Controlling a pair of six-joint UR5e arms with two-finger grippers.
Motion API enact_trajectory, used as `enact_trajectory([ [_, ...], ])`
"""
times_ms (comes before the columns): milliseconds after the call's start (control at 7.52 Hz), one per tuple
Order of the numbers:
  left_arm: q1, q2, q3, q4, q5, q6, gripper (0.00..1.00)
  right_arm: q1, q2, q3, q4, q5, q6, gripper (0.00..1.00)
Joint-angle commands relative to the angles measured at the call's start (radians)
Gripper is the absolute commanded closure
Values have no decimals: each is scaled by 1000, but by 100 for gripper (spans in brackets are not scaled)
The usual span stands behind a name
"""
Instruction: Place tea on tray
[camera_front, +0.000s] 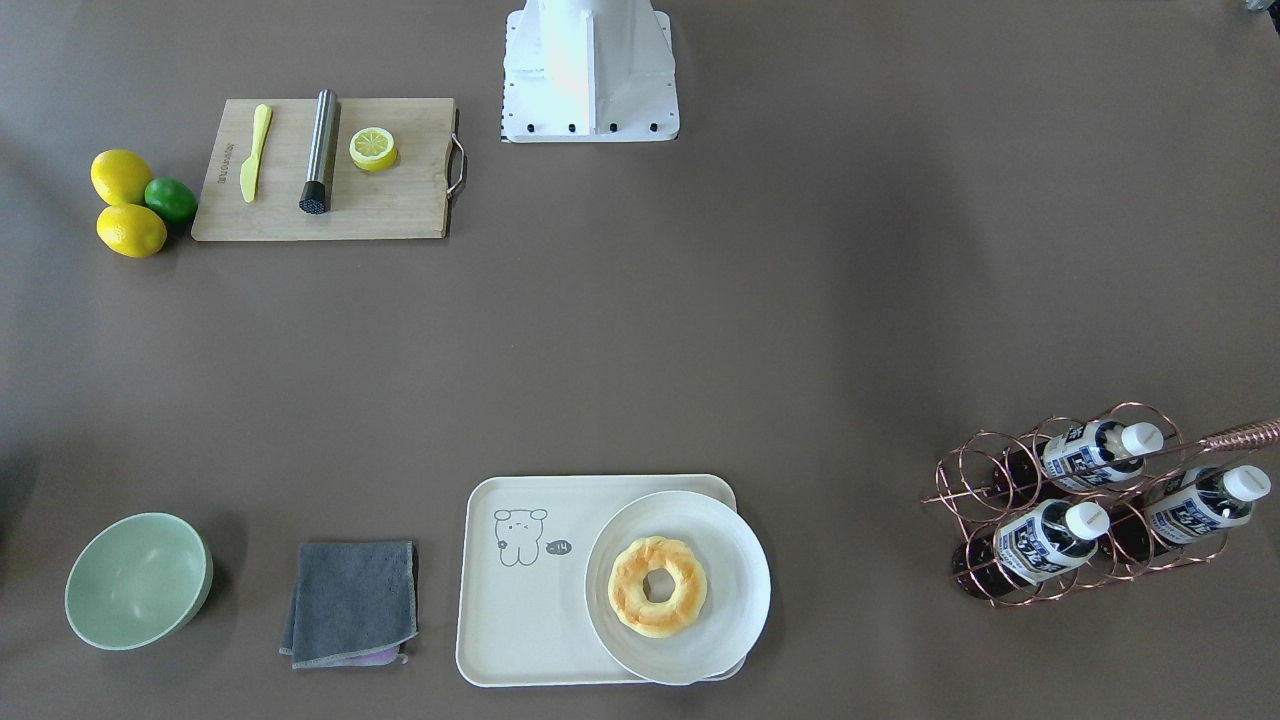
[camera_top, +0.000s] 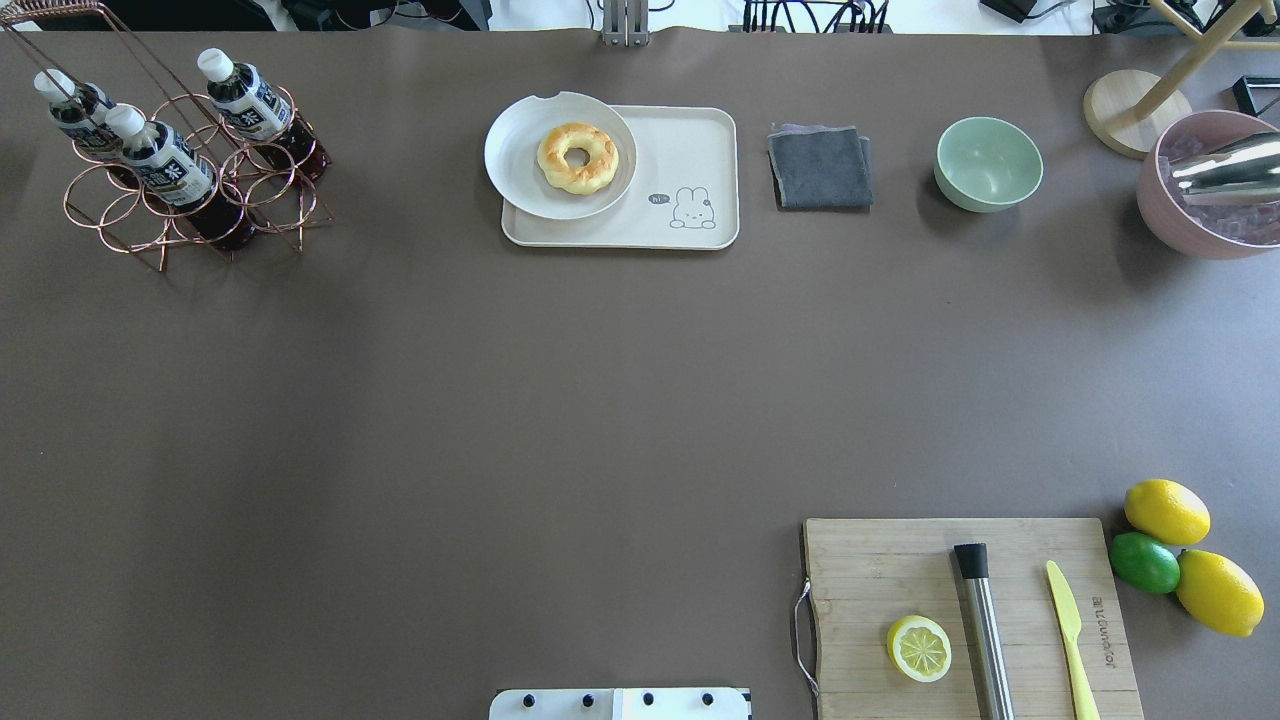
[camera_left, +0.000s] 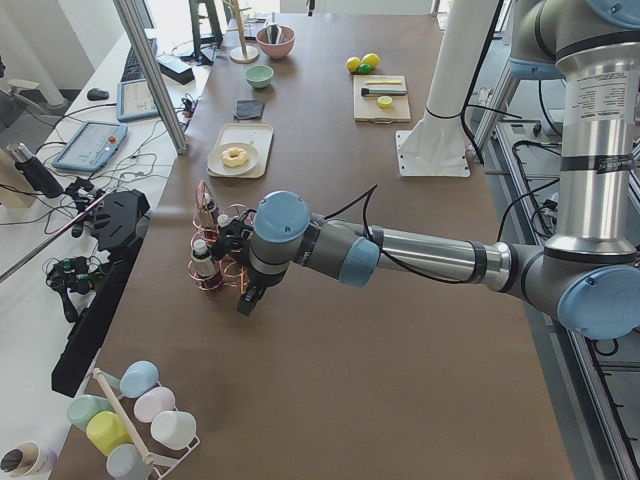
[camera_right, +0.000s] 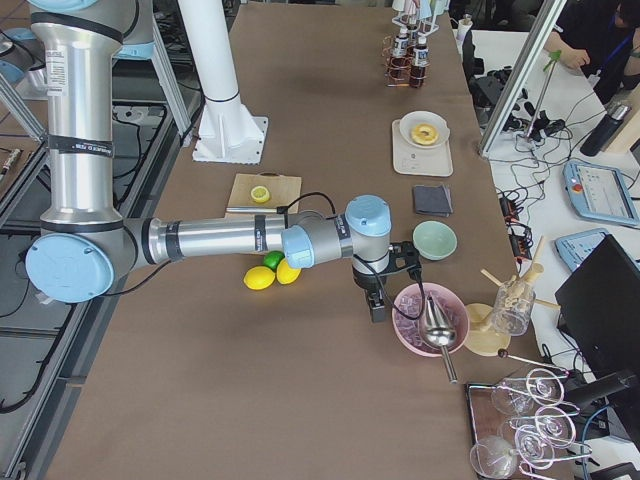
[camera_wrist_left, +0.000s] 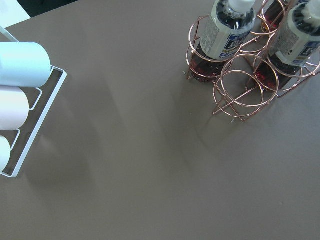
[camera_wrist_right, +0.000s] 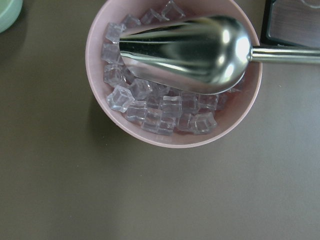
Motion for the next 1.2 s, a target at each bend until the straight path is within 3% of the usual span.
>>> enact_trajectory([
  [0,107,-19,0,-263,26,-379,2,-26,7,0,172,3,11,0],
  [399,291,-18,-19,-481,274,-793,2,-90,24,20,189,-7,161,0],
  [1064,548,-22,-98,-475,705,-1139,3,-129,28,32,195,-33,238,0],
])
